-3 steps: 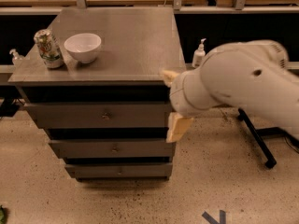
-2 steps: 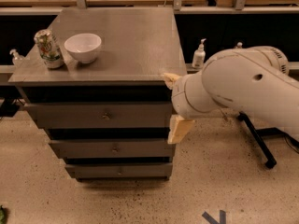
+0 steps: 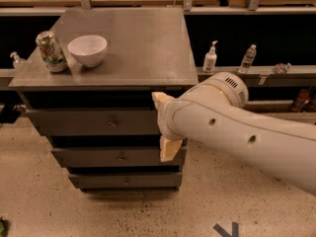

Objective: Open top drawer

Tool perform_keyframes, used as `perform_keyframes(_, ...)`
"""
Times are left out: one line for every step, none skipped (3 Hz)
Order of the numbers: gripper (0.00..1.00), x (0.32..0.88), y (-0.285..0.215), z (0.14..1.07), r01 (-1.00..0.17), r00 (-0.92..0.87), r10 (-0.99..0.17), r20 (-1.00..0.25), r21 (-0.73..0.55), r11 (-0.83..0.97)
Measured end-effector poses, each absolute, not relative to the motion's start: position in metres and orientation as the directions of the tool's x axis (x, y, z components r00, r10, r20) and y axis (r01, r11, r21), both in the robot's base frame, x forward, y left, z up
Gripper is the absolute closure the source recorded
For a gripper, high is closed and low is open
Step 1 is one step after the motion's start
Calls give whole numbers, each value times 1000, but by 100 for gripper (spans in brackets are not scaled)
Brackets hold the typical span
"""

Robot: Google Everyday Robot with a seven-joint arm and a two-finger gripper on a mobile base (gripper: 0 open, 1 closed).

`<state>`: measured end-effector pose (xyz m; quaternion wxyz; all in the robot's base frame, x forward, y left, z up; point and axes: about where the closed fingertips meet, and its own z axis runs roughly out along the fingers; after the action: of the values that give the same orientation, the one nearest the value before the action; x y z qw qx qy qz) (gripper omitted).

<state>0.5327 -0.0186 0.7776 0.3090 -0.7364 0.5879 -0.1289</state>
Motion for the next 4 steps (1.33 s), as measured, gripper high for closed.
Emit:
perform_keyframes(0, 531, -8, 727, -802, 282, -953, -106, -572, -173)
perform_keyframes(0, 538, -4, 719, -792, 272, -961, -59, -581, -189)
perform_keyframes(0, 538, -5, 720, -791, 271, -961, -58, -582, -188)
perform_keyframes(0, 553, -5, 717, -779, 275, -959, -67, -601, -181)
